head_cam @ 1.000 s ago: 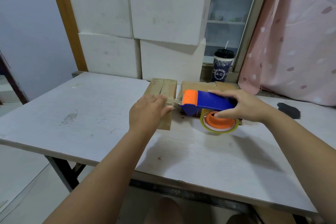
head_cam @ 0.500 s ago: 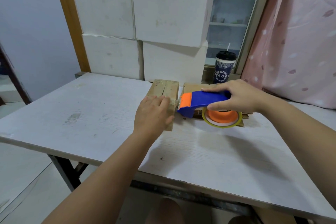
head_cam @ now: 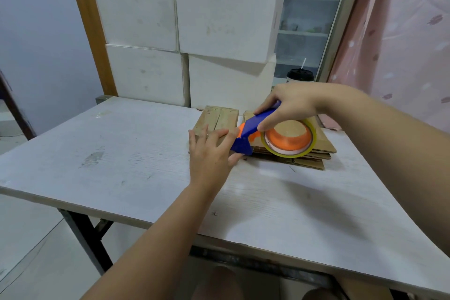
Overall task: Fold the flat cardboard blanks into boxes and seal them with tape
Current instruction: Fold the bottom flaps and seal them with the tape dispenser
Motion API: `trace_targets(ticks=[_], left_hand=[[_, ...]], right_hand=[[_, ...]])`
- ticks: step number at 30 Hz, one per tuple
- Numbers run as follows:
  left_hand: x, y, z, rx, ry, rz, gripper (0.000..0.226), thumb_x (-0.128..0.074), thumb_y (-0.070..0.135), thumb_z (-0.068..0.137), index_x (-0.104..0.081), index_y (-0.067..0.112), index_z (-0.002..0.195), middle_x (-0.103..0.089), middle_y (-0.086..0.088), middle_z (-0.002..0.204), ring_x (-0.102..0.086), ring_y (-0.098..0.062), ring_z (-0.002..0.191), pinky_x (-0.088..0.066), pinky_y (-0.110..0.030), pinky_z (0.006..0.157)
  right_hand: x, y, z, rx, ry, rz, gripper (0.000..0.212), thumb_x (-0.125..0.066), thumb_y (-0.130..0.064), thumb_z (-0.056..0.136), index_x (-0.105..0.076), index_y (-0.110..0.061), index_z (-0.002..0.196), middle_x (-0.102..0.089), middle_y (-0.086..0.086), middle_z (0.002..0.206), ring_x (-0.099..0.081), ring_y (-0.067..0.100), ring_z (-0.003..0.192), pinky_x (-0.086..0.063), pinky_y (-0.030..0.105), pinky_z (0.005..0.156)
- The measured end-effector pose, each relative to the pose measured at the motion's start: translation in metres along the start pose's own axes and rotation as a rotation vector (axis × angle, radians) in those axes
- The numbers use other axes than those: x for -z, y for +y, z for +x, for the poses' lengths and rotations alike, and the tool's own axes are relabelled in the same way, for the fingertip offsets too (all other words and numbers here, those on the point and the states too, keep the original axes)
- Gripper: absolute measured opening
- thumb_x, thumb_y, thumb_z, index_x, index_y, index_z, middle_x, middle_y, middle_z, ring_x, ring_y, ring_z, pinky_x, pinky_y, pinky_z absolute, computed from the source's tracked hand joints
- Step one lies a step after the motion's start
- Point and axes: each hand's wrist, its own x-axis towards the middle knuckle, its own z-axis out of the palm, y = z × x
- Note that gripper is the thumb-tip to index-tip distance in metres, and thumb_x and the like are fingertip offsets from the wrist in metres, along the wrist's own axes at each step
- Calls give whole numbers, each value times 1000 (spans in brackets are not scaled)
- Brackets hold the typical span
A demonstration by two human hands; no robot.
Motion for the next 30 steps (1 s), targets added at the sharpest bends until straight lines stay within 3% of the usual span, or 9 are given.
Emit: trace_targets(ticks=[5, 10, 14, 17, 20, 23, 30], left_hand=[[-1, 0, 4, 26, -8, -85, 48, -84, 24, 67, -69, 11, 111, -70, -9, 99, -51, -51, 116, -29, -75, 93], [2, -3, 8, 71, -103, -48, 43, -78, 36, 73, -68, 20, 111, -69, -3, 101, -48, -46, 123, -14, -74, 98], [5, -6, 8, 28, -200, 49, 41, -71, 53, 71, -70, 28, 104, -67, 0, 112, -47, -42, 125, 2, -71, 101], [5, -5, 7, -1, -218, 48, 37, -74, 52, 67, -71, 31, 97, -64, -1, 119, -42, -42, 129, 8, -71, 101], [9, -9, 10, -59, -298, 106, 47, -47, 71, 70, -68, 40, 98, -49, 6, 139, -25, -35, 140, 26, -59, 99], [11, -15, 13, -72, -365, 111, 65, -29, 80, 63, -69, 39, 94, -37, 12, 148, -15, -26, 144, 30, -56, 98], [25, -20, 29, -72, -598, 83, 54, -55, 80, 59, -68, 35, 86, -28, 14, 152, -14, -23, 144, 24, -61, 101]], right_hand=[[8, 2, 8, -24, -49, 88, 45, -69, -61, 70, -70, -39, 109, -66, -23, 104, -57, 4, 97, -47, 29, 88], [10, 7, 16, -42, -132, 156, 48, -69, -67, 68, -72, -38, 106, -70, -20, 93, -63, 7, 92, -47, 23, 71], [9, 7, 25, -101, -245, 180, 66, -72, -69, 57, -74, -23, 104, -73, -3, 97, -68, 18, 93, -56, 38, 86], [4, 15, 25, -148, -350, 311, 53, -76, -61, 57, -72, -15, 84, -69, -1, 75, -64, 14, 69, -54, 30, 67], [-8, 27, 17, -189, -489, 491, 36, -71, -50, 68, -68, -14, 76, -61, 0, 69, -53, 9, 56, -42, 22, 57], [-26, 41, 6, -201, -548, 663, 28, -66, -44, 78, -68, -19, 66, -58, -1, 65, -50, 11, 55, -39, 23, 58], [-86, 58, -14, -349, -555, 1107, 35, -63, -45, 76, -72, -11, 74, -62, 3, 65, -54, 13, 52, -48, 24, 50]])
